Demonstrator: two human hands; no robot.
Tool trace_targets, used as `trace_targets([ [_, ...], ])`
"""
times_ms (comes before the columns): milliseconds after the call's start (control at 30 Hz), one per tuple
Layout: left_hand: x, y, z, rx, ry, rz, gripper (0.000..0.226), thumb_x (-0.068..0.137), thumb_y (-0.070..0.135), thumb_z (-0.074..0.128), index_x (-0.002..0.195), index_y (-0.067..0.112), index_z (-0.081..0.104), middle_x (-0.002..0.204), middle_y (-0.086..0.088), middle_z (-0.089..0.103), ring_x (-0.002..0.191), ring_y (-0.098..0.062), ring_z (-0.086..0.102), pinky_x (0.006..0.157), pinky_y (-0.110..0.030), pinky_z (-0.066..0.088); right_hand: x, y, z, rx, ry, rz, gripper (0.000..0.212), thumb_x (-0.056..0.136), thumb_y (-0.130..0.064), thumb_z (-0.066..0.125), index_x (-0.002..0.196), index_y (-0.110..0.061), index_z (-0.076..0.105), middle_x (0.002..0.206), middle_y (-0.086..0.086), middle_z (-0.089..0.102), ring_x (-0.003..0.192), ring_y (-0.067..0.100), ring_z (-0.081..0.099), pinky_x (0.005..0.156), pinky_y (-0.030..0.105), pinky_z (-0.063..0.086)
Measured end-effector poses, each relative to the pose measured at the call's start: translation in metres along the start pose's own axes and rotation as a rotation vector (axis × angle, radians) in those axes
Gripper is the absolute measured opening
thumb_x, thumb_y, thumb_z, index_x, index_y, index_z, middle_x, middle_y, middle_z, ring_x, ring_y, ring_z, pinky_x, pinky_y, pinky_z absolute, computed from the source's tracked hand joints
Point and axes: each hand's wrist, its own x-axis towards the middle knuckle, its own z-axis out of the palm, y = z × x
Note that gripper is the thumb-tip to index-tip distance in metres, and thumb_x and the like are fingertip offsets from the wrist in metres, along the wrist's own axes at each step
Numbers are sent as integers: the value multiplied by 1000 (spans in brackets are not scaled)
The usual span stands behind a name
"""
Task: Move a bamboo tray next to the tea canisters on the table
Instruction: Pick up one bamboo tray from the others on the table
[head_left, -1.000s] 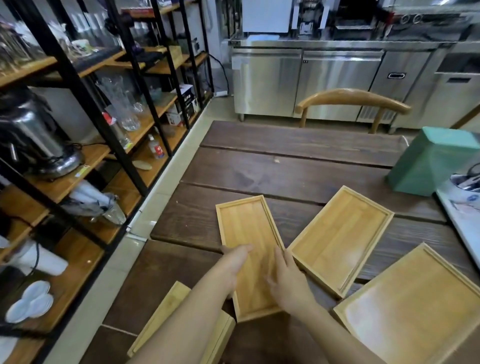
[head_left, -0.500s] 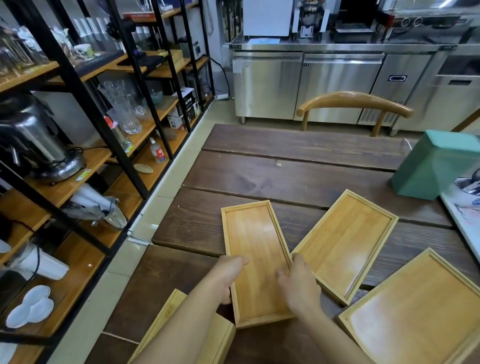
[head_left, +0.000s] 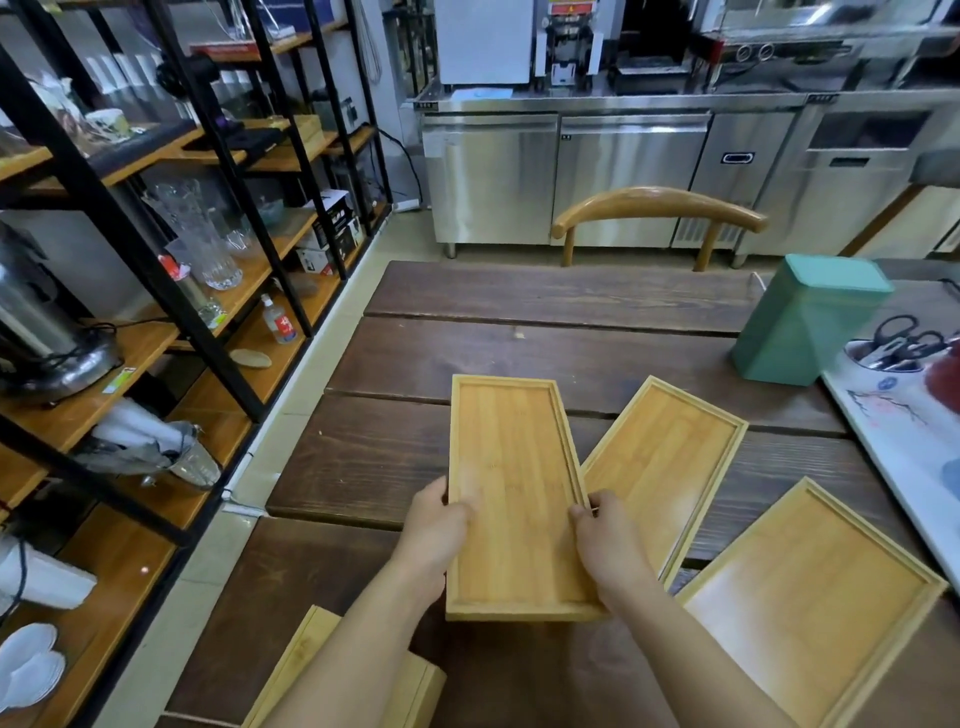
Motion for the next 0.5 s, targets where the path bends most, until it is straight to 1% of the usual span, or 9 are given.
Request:
trace_targets([
  [33, 1, 6, 3, -6, -60, 13, 35, 96, 11, 48, 128, 24, 55, 110, 0, 65, 104, -20, 60, 94, -46, 49, 2, -1, -7, 24, 31, -5, 30, 97, -18, 39, 120, -2, 51, 103, 9, 56, 94, 26, 51, 79, 33, 39],
  [100, 3, 15, 12, 20, -170, 39, 39, 96, 12, 50, 128, 33, 51, 121, 1, 62, 115, -22, 56, 102, -52, 43, 7, -2, -23, 60, 99, -13, 31, 97, -18, 38, 118, -1, 52, 103, 12, 58, 92, 28, 52, 76, 33, 38],
  [133, 3, 18, 19, 61, -201, 58, 40, 96, 13, 50, 130, 34, 48, 125, 2, 60, 118, -21, 54, 104, -51, 42, 10, -2, -32, 69, 133, -18, 32, 98, -18, 38, 119, 0, 53, 103, 12, 58, 90, 27, 51, 74, 32, 37],
  [200, 5, 22, 36, 148, -207, 114, 41, 98, 16, 47, 137, 28, 44, 132, 2, 56, 123, -20, 51, 106, -47, 40, 13, 3, -48, 84, 193, -26, 32, 98, -17, 38, 120, 1, 51, 104, 11, 57, 89, 23, 47, 74, 30, 34],
  [233, 7, 24, 46, 186, -199, 151, 40, 99, 17, 44, 138, 25, 44, 133, 2, 55, 122, -18, 51, 104, -44, 41, 14, 6, -54, 89, 220, -19, 31, 98, -17, 38, 120, 1, 50, 103, 9, 55, 89, 22, 46, 75, 30, 34],
  [300, 11, 30, 65, 245, -196, 213, 38, 101, 17, 39, 138, 22, 46, 129, 4, 56, 110, -13, 51, 94, -34, 42, 15, 15, -63, 91, 267, 0, 27, 98, -16, 38, 116, 0, 50, 101, 9, 53, 89, 22, 47, 75, 31, 36],
  [367, 18, 38, 81, 320, -209, 267, 37, 102, 14, 35, 136, 19, 49, 124, 3, 56, 102, -10, 47, 84, -29, 38, 17, 25, -66, 93, 301, 18, 22, 97, -16, 37, 109, -2, 48, 101, 12, 54, 88, 24, 49, 68, 32, 38],
  [400, 23, 42, 87, 369, -225, 295, 37, 102, 14, 34, 135, 18, 50, 122, 1, 56, 101, -10, 46, 83, -27, 35, 18, 30, -67, 96, 311, 29, 21, 97, -17, 37, 108, -2, 47, 102, 13, 54, 88, 25, 50, 65, 33, 39],
  [500, 41, 46, 103, 530, -288, 367, 38, 101, 14, 35, 134, 20, 53, 130, -1, 57, 106, -13, 48, 86, -26, 35, 23, 45, -70, 84, 317, 63, 28, 97, -17, 37, 117, 0, 45, 110, 16, 57, 92, 29, 55, 71, 37, 43],
])
